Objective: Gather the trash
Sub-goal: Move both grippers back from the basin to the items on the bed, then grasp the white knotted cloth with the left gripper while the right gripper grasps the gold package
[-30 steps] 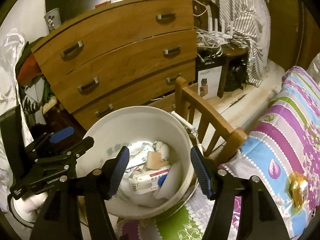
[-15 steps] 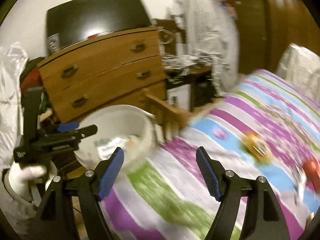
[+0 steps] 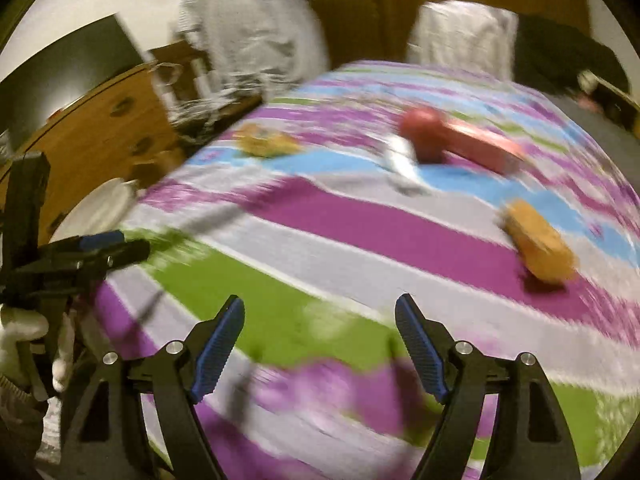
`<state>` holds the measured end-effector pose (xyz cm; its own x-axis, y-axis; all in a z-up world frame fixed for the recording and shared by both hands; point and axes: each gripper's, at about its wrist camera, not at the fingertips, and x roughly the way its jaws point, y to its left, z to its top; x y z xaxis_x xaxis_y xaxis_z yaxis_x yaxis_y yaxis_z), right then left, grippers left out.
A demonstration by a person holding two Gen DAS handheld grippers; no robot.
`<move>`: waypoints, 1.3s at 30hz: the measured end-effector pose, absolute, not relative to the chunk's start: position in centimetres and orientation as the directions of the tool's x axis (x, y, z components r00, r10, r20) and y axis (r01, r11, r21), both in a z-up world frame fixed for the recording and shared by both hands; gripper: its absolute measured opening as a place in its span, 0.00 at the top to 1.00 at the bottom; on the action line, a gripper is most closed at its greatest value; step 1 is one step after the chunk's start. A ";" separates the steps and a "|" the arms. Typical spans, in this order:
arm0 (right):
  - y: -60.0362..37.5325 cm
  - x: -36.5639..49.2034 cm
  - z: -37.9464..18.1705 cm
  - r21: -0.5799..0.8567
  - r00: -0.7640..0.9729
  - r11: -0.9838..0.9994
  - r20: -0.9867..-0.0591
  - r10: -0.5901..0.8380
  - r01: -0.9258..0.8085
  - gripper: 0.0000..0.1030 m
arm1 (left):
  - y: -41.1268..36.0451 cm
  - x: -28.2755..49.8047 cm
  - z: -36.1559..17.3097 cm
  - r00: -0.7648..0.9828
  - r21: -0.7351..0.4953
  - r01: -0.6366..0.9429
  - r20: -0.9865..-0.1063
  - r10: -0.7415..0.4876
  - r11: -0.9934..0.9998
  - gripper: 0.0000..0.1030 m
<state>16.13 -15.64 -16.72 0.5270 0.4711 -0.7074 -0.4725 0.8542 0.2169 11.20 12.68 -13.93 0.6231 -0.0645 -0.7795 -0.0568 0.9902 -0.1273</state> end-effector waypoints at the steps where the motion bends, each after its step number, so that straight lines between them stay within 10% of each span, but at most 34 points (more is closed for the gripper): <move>1: -16.9 16.2 -17.2 0.218 0.532 0.862 -0.709 0.462 -0.458 0.24 | 11.4 11.5 -14.4 0.616 -0.125 -0.030 -0.784 -0.080 0.992 0.06; 15: -25.2 17.3 -19.6 0.322 0.532 0.858 -0.680 0.504 -0.401 0.22 | 0.6 19.3 -14.1 0.594 -0.109 0.140 -0.786 -0.171 0.984 0.06; 30: -26.6 17.2 -20.0 0.373 0.528 0.828 -0.641 0.557 -0.420 0.16 | -0.4 33.2 -15.7 0.573 -0.087 -0.084 -0.819 -0.024 0.993 0.07; 36: -26.3 16.9 -20.3 0.349 0.542 0.830 -0.635 0.551 -0.435 0.15 | 0.8 32.4 -16.4 0.553 -0.105 -0.025 -0.830 -0.073 0.994 0.70; 39: -26.1 16.8 -20.3 0.338 0.550 0.834 -0.633 0.544 -0.437 0.15 | 1.5 29.8 -15.6 0.525 -0.145 0.047 -0.838 -0.148 0.988 0.73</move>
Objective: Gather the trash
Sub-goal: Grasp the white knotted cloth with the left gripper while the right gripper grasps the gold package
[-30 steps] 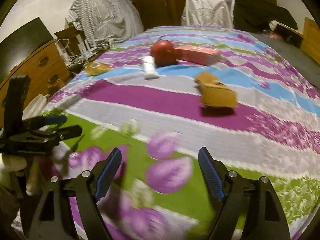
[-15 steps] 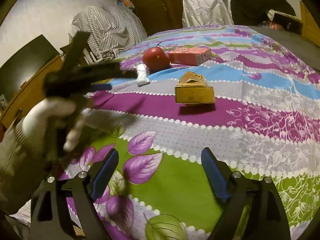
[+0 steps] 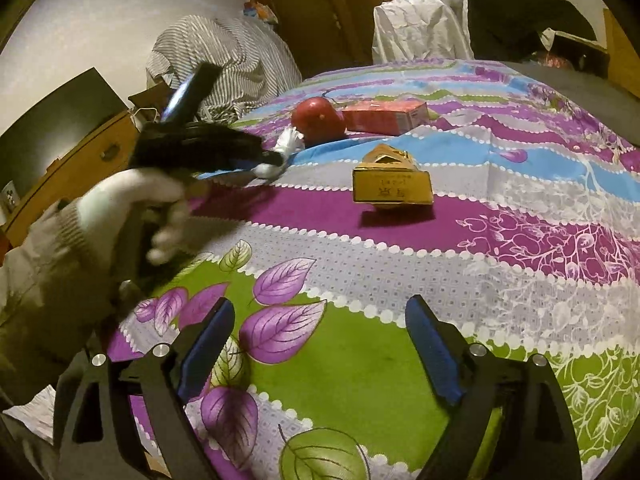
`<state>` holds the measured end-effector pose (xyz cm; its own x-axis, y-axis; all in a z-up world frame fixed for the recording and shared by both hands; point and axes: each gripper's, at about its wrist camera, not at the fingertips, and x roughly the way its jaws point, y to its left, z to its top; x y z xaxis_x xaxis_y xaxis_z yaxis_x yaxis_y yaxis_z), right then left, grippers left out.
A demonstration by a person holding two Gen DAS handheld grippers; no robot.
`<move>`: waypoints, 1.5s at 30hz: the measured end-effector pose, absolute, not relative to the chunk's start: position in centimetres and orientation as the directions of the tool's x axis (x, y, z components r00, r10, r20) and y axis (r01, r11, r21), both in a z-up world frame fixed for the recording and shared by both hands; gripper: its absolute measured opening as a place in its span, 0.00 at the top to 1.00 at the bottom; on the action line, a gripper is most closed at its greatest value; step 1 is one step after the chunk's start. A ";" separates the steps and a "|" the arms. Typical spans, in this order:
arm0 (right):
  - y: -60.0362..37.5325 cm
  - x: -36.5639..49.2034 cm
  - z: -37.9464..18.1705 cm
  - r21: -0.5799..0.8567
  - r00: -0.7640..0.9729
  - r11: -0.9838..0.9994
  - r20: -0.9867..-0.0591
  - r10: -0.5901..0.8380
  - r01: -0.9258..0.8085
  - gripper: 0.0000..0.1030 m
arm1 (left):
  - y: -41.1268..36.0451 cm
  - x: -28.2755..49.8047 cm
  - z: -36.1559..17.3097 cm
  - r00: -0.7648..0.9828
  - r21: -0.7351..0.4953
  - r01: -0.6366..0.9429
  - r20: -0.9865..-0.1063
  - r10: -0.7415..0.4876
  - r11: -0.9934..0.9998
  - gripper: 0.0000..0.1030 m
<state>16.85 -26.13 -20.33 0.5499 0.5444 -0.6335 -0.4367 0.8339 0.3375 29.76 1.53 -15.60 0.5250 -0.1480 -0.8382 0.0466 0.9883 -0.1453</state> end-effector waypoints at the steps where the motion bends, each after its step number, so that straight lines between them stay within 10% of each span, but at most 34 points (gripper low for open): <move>1: -26.1 16.9 -20.3 0.337 0.551 0.834 -0.633 0.544 -0.436 0.15 | 1.6 29.1 -15.5 0.513 -0.153 0.065 -0.843 -0.165 0.986 0.73; 8: -26.1 16.8 -20.3 0.335 0.556 0.836 -0.631 0.541 -0.433 0.15 | 1.5 23.9 -15.7 0.444 -0.159 0.172 -0.869 -0.220 0.972 0.72; 13: -26.4 17.1 -20.0 0.361 0.536 0.827 -0.635 0.557 -0.431 0.15 | -0.7 24.8 -14.3 0.531 -0.055 0.325 -0.816 -0.230 0.944 0.33; 15: -27.1 17.7 -19.7 0.403 0.514 0.813 -0.632 0.580 -0.421 0.15 | -1.6 26.7 -14.3 0.526 -0.006 0.392 -0.819 -0.229 0.920 0.31; 32: -23.9 33.5 -16.7 0.257 0.353 0.855 -0.828 0.435 -0.451 0.16 | -3.3 32.7 -16.3 0.397 -0.056 0.481 -0.876 -0.275 0.875 0.43; 39: -22.2 35.0 -19.6 0.177 0.332 0.878 -0.878 0.345 -0.444 0.55 | -3.9 33.6 -16.2 0.407 -0.054 0.463 -0.874 -0.267 0.884 0.39; 42: -22.4 34.8 -20.6 0.172 0.338 0.883 -0.878 0.339 -0.437 0.56 | -4.6 33.9 -17.0 0.379 -0.050 0.471 -0.890 -0.253 0.881 0.39; 45: -22.0 34.1 -20.5 0.132 0.392 0.892 -0.864 0.317 -0.432 0.58 | -5.3 33.7 -17.3 0.407 -0.004 0.464 -0.887 -0.217 0.886 0.61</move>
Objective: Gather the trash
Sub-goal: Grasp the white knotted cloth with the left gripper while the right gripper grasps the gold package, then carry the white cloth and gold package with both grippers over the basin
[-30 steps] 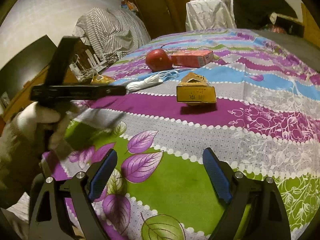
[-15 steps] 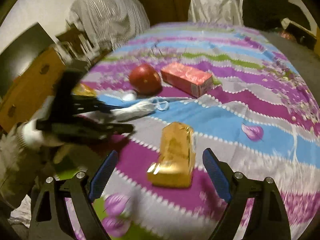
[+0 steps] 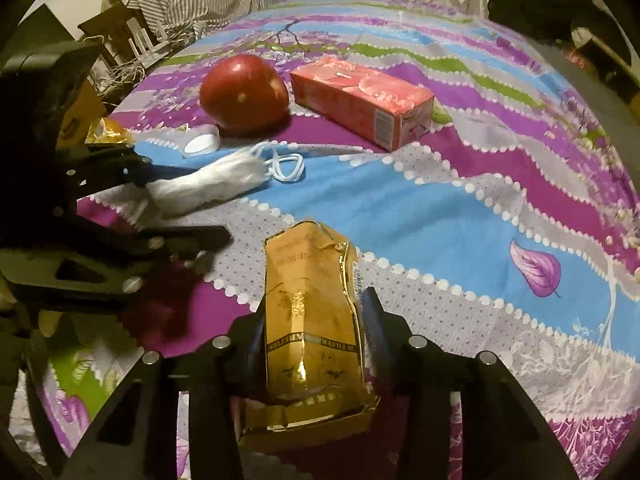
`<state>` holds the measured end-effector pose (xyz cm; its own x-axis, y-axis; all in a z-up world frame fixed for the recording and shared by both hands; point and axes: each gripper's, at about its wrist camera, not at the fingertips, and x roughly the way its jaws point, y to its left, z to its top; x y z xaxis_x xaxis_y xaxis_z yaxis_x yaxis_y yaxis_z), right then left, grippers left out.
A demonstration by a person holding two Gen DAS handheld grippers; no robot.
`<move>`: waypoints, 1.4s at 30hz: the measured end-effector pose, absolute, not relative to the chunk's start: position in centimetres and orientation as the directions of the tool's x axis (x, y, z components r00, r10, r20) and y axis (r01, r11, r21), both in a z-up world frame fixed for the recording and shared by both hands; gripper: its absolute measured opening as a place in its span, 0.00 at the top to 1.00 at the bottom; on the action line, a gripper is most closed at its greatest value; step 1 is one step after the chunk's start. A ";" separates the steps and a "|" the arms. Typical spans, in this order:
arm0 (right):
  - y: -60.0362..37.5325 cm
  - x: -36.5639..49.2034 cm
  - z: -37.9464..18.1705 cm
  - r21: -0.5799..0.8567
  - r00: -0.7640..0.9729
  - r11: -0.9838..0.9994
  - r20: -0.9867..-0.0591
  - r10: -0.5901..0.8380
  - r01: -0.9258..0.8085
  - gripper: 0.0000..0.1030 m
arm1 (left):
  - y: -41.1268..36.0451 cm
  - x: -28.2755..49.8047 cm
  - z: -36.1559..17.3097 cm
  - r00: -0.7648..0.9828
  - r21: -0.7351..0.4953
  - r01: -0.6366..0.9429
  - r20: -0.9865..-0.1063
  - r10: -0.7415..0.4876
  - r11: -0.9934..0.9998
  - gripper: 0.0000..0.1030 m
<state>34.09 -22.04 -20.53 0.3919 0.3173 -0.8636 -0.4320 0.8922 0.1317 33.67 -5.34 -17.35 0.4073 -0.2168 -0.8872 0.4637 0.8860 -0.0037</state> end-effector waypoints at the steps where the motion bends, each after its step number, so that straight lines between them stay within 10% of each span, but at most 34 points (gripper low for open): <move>1: -22.0 33.9 -20.6 0.124 0.409 0.895 -0.857 0.315 -0.429 0.59 | -5.3 33.7 -17.3 0.416 -0.004 0.454 -0.883 -0.216 0.891 0.72; 27: -23.5 13.8 -6.0 0.104 0.899 0.961 -0.341 0.275 -0.254 0.61 | 0.3 13.3 -3.6 0.884 -0.053 0.069 -0.460 -0.085 0.996 0.81; 42: -21.5 10.7 -4.0 0.086 0.907 0.959 -0.312 0.282 -0.269 0.61 | 0.6 10.8 -2.7 0.895 -0.044 0.082 -0.436 -0.093 0.996 0.81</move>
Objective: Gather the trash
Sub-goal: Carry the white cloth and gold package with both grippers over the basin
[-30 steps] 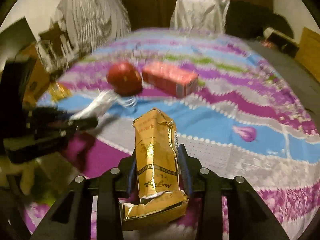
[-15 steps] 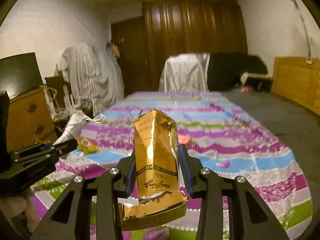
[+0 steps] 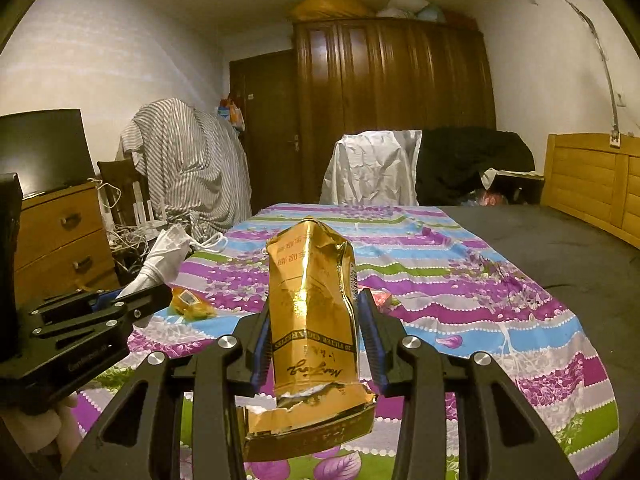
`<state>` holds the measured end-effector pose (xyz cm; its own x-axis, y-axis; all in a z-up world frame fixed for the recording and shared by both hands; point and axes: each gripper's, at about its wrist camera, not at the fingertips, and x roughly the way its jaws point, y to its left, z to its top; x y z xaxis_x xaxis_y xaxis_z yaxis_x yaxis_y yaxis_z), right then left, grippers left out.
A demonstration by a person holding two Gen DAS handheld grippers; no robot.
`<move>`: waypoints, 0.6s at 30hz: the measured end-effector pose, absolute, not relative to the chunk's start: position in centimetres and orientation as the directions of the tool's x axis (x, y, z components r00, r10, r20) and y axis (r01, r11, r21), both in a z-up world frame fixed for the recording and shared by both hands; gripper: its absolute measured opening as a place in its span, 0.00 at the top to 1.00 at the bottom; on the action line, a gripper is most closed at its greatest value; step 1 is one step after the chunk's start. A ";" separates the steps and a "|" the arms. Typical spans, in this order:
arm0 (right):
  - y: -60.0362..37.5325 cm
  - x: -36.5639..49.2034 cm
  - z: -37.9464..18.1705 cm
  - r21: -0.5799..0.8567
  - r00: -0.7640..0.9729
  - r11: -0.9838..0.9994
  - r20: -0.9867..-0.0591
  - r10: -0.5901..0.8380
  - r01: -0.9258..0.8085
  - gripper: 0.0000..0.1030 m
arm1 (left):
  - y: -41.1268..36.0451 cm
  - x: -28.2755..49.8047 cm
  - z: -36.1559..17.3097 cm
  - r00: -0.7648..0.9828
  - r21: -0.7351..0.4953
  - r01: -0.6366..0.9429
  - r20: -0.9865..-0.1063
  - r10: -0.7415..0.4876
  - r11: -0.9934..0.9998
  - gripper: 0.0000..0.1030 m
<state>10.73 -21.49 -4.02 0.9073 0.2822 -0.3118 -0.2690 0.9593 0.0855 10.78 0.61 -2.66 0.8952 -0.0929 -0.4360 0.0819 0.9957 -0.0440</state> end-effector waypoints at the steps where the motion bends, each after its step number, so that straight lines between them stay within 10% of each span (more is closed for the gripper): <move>1: -21.4 10.9 -3.9 0.084 0.906 0.958 -0.312 0.285 -0.273 0.61 | 0.8 10.8 -2.5 0.896 -0.042 0.078 -0.434 -0.088 0.996 0.81; 18: -6.9 13.4 0.1 0.054 0.781 0.834 -0.320 0.536 -0.550 0.61 | 15.2 7.3 0.6 0.890 -0.044 -0.228 -0.414 0.190 0.973 0.81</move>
<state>13.41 -6.93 0.07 0.7813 0.5361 -0.3196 -0.5498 0.8335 0.0543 7.31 15.15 0.60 0.8900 0.1900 -0.4144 -0.2281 0.9727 -0.0439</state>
